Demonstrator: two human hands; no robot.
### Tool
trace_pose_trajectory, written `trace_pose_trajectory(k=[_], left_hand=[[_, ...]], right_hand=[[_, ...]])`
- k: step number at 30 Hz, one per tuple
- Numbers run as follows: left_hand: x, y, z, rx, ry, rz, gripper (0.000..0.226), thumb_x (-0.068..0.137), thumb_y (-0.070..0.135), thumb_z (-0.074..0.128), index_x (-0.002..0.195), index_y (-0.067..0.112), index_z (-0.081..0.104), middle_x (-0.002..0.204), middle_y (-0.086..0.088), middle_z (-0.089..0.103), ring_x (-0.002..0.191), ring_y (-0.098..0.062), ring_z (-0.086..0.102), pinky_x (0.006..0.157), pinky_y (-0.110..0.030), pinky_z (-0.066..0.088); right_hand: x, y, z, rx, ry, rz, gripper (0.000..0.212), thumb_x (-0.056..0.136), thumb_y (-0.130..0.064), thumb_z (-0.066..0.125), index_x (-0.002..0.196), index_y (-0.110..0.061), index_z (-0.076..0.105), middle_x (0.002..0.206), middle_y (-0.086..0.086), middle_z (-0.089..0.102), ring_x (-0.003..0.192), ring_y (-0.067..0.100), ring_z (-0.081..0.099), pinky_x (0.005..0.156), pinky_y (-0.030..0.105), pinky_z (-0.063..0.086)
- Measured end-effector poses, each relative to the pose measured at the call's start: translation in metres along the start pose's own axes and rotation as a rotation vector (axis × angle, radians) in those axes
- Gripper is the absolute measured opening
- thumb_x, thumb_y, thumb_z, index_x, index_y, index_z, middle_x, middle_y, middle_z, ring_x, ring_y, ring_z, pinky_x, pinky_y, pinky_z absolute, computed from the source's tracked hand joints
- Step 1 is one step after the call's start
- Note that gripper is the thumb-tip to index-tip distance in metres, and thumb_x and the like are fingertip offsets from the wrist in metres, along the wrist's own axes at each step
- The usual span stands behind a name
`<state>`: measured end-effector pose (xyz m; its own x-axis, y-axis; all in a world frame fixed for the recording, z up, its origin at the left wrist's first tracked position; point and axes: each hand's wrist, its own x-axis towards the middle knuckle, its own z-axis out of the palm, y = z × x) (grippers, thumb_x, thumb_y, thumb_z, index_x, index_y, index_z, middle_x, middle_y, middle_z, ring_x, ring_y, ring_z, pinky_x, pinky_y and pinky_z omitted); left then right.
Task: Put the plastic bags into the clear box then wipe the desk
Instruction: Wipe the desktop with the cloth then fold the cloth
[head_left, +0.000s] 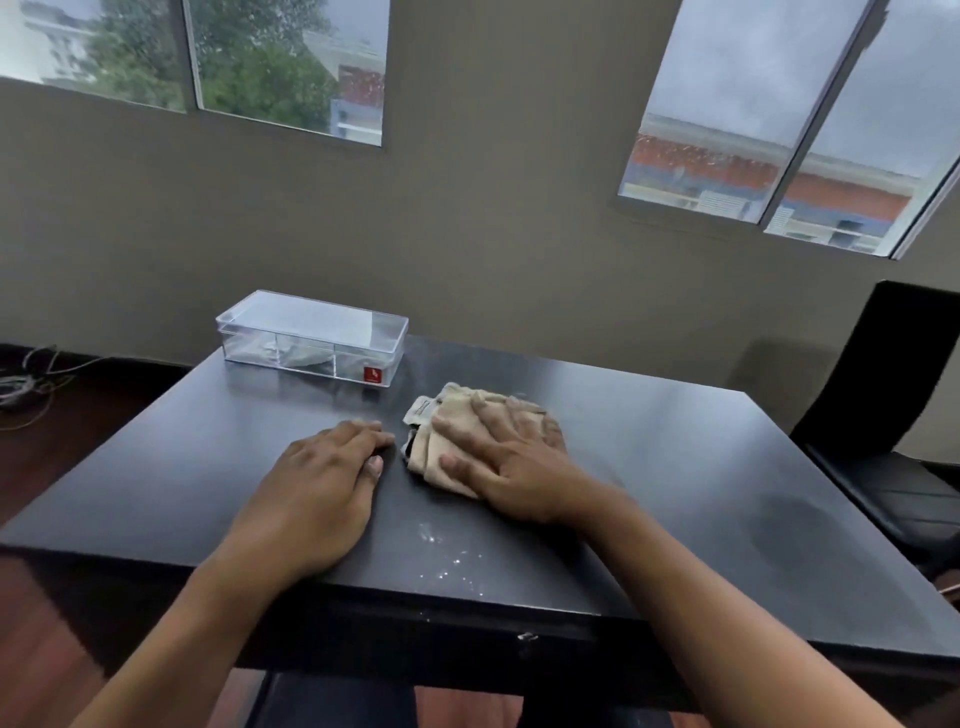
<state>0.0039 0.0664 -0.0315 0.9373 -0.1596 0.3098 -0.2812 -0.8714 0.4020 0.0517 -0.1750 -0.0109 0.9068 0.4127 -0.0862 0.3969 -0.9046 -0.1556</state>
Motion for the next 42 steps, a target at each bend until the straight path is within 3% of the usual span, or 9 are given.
trace_pose_trajectory(k=[6,13,18,22,25,27,31,36,42], left_hand=[[0.001,-0.003,0.002,-0.001,0.006,-0.009,0.04,0.102,0.023,0.042,0.14,0.022,0.055,0.148,0.004,0.052,0.135,-0.018,0.047,0.115,-0.035,0.032],[0.0,-0.002,-0.004,-0.034,0.007,-0.032,0.043,0.101,0.019,0.043,0.143,0.019,0.054,0.151,0.003,0.051,0.138,-0.018,0.046,0.117,-0.034,0.032],[-0.001,-0.011,-0.01,-0.015,-0.179,0.012,0.05,0.107,0.031,0.033,0.156,0.025,0.031,0.165,0.013,0.021,0.151,0.002,0.01,0.123,-0.023,0.006],[-0.004,-0.012,-0.009,-0.042,-0.168,0.026,0.05,0.107,0.031,0.033,0.156,0.027,0.031,0.165,0.014,0.02,0.141,0.012,0.005,0.122,-0.021,0.003],[-0.006,-0.01,-0.009,-0.052,-0.144,0.03,0.049,0.107,0.031,0.034,0.156,0.028,0.032,0.165,0.014,0.022,0.145,0.01,0.007,0.123,-0.021,0.005],[-0.006,-0.012,-0.009,-0.059,-0.137,0.039,0.049,0.106,0.03,0.036,0.155,0.028,0.033,0.164,0.014,0.024,0.14,0.013,0.007,0.121,-0.018,0.004],[-0.004,-0.016,-0.006,-0.042,-0.144,0.059,0.048,0.106,0.026,0.034,0.154,0.029,0.033,0.164,0.014,0.024,0.138,0.014,0.007,0.121,-0.018,0.005],[-0.005,-0.014,-0.006,-0.057,-0.155,0.057,0.048,0.107,0.028,0.036,0.155,0.026,0.035,0.164,0.013,0.025,0.139,0.013,0.007,0.121,-0.019,0.004],[-0.012,-0.016,-0.006,-0.057,-0.157,0.06,0.049,0.107,0.033,0.033,0.155,0.03,0.032,0.163,0.019,0.022,0.147,0.009,0.008,0.124,-0.022,0.006]], right_hand=[[-0.035,0.01,0.0,-0.022,0.001,-0.029,0.056,0.097,-0.075,0.019,0.15,-0.068,0.0,0.168,-0.029,-0.01,0.157,0.005,-0.011,0.126,0.046,-0.005],[0.014,-0.032,0.012,0.064,0.078,0.012,0.059,0.109,-0.053,0.021,0.163,-0.035,0.01,0.172,-0.01,-0.003,0.16,0.017,-0.009,0.129,0.046,-0.005],[-0.052,-0.032,0.02,0.13,0.096,-0.233,0.054,0.108,-0.052,0.026,0.161,-0.043,0.016,0.169,-0.023,0.0,0.156,-0.002,-0.011,0.126,0.027,-0.009],[-0.059,0.004,0.004,0.211,0.227,-0.097,0.045,0.109,-0.04,0.04,0.153,-0.032,0.046,0.164,-0.015,0.033,0.152,-0.005,0.022,0.127,0.026,0.013],[-0.058,-0.01,-0.003,0.566,0.37,0.023,0.037,0.108,-0.038,0.044,0.119,-0.019,0.074,0.125,-0.006,0.074,0.113,0.0,0.062,0.111,0.037,0.043],[-0.066,-0.041,0.006,0.666,0.353,-0.059,0.04,0.107,-0.04,0.044,0.107,-0.014,0.073,0.114,0.001,0.076,0.109,0.012,0.067,0.106,0.046,0.046],[-0.096,-0.084,0.05,0.208,0.391,-0.244,0.048,0.109,-0.048,0.034,0.153,-0.034,0.045,0.163,-0.017,0.032,0.155,-0.004,0.017,0.127,0.023,0.009],[-0.106,-0.052,0.061,-0.06,0.583,-0.257,0.056,0.103,-0.061,0.045,0.152,-0.033,0.048,0.16,-0.012,0.042,0.151,0.005,0.035,0.12,0.033,0.039],[-0.147,0.011,0.055,-0.119,0.686,-0.307,0.05,0.098,-0.047,0.066,0.144,-0.028,0.058,0.151,-0.008,0.056,0.141,0.008,0.051,0.107,0.041,0.053]])
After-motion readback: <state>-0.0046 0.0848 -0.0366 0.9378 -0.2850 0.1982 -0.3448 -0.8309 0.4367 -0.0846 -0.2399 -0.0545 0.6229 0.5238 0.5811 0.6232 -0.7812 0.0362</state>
